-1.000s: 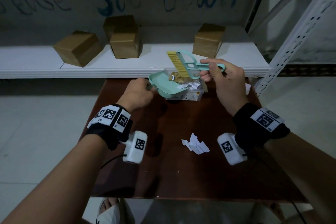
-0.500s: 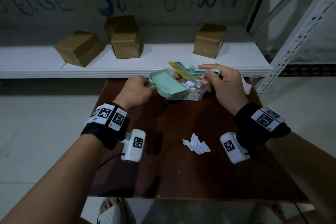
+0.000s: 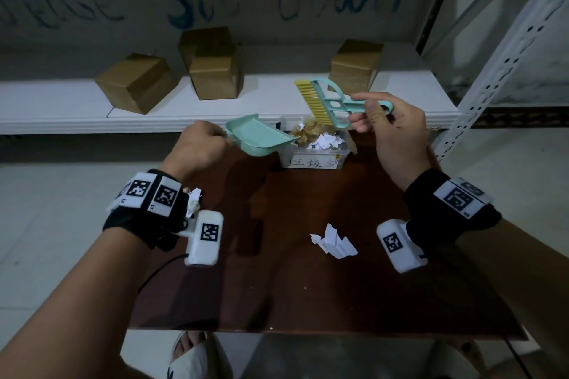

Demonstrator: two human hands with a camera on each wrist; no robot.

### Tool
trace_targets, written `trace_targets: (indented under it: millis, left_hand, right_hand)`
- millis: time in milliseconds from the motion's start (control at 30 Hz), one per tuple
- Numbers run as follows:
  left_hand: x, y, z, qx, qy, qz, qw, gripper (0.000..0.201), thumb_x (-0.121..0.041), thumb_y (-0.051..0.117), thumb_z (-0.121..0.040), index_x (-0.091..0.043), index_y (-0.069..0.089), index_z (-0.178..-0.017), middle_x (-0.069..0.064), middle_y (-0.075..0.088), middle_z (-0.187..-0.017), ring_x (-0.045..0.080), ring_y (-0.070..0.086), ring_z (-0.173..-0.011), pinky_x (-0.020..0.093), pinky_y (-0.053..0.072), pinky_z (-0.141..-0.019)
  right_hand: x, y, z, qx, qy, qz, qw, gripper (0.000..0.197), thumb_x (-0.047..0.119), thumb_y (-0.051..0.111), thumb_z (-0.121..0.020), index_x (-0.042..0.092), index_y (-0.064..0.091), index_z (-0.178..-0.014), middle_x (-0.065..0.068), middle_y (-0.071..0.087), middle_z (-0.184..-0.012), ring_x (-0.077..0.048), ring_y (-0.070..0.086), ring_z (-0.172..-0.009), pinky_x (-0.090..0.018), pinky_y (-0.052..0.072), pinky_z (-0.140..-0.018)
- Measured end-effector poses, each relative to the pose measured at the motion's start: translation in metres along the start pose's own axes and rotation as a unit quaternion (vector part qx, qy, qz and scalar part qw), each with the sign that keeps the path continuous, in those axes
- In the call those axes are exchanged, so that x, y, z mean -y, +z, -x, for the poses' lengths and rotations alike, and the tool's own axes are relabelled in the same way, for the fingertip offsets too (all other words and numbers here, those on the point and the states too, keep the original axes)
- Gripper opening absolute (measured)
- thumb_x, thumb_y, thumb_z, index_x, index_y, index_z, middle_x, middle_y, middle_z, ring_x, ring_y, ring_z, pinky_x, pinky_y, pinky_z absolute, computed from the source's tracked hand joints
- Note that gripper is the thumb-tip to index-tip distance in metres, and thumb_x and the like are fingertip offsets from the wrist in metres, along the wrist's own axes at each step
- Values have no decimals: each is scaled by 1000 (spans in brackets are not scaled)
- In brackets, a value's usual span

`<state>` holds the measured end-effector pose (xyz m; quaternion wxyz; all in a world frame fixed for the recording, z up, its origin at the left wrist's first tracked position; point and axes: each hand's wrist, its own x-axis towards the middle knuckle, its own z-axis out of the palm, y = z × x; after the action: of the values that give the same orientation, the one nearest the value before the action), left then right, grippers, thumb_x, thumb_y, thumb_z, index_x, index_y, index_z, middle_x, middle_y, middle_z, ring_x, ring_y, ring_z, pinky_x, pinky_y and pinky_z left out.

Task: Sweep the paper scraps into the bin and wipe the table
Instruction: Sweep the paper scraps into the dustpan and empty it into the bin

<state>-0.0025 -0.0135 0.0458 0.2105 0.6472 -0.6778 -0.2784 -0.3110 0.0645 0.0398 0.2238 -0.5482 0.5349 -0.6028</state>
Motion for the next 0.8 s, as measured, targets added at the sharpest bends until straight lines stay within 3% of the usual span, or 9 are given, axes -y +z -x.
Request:
trace_targets:
  millis: [133, 267, 367, 433, 533, 600, 700, 800]
  left_hand:
    - [2, -11, 2, -25, -11, 56, 998, 11, -22, 70, -79, -14, 74, -73, 3, 66, -64, 24, 57, -64, 34, 48, -66]
    - [3, -21, 8, -10, -9, 118, 993, 11, -20, 69, -67, -9, 72, -67, 0, 59, -54, 22, 50, -55, 29, 38, -58]
    - [3, -23, 16, 75, 39, 122, 989, 24, -20, 69, -72, 3, 66, -76, 6, 55, -58, 18, 47, -53, 28, 34, -55]
    - [5, -22, 19, 136, 52, 115, 983, 26, -20, 69, -75, 5, 66, -79, 9, 54, -62, 18, 47, -56, 28, 34, -54]
    - [10, -17, 19, 238, 38, 82, 967, 28, -24, 67, -75, 3, 67, -83, 11, 50, -64, 21, 45, -55, 28, 36, -53]
    - [13, -10, 22, 296, 17, 35, 954, 28, -25, 66, -76, 2, 67, -86, 8, 48, -63, 18, 45, -52, 27, 41, -50]
    - [14, 3, 25, 360, 3, -56, 931, 27, -29, 64, -78, -4, 66, -87, 3, 52, -64, 19, 47, -58, 30, 43, -56]
    - [13, 12, 25, 394, 3, -124, 911, 18, -22, 63, -93, -5, 66, -88, 1, 56, -66, 17, 49, -61, 31, 44, -59]
  right_hand:
    - [5, -5, -2, -51, -18, -29, 998, 29, 27, 51, -110, 8, 74, -110, -15, 72, -79, -23, 65, -67, -31, 56, -65]
    - [4, -17, -6, -71, -24, -39, 996, 45, 32, 48, -110, -5, 72, -98, -21, 66, -66, -19, 58, -52, -25, 47, -50]
    - [5, -19, -1, -29, -15, -9, 999, 46, 26, 50, -108, -8, 71, -84, -15, 60, -55, -9, 56, -43, -20, 43, -46]
    - [3, -17, 2, -3, -28, 46, 999, 45, 23, 52, -107, -4, 72, -76, -10, 59, -51, -6, 56, -41, -21, 44, -46]
    - [-3, -17, 4, 68, -106, 185, 975, 50, 27, 50, -102, 4, 70, -63, 1, 58, -47, -14, 58, -42, -36, 48, -49]
    - [-8, -17, 4, 123, -131, 247, 952, 49, 31, 48, -97, 8, 71, -59, 10, 56, -45, -19, 59, -42, -37, 51, -53]
    - [-18, -14, 4, 196, -134, 318, 918, 51, 34, 48, -94, 4, 66, -57, -1, 56, -46, -23, 57, -46, -42, 52, -59]
    - [-23, -9, 8, 240, -126, 388, 881, 51, 35, 47, -93, 5, 56, -53, -8, 52, -48, -24, 49, -49, -44, 50, -62]
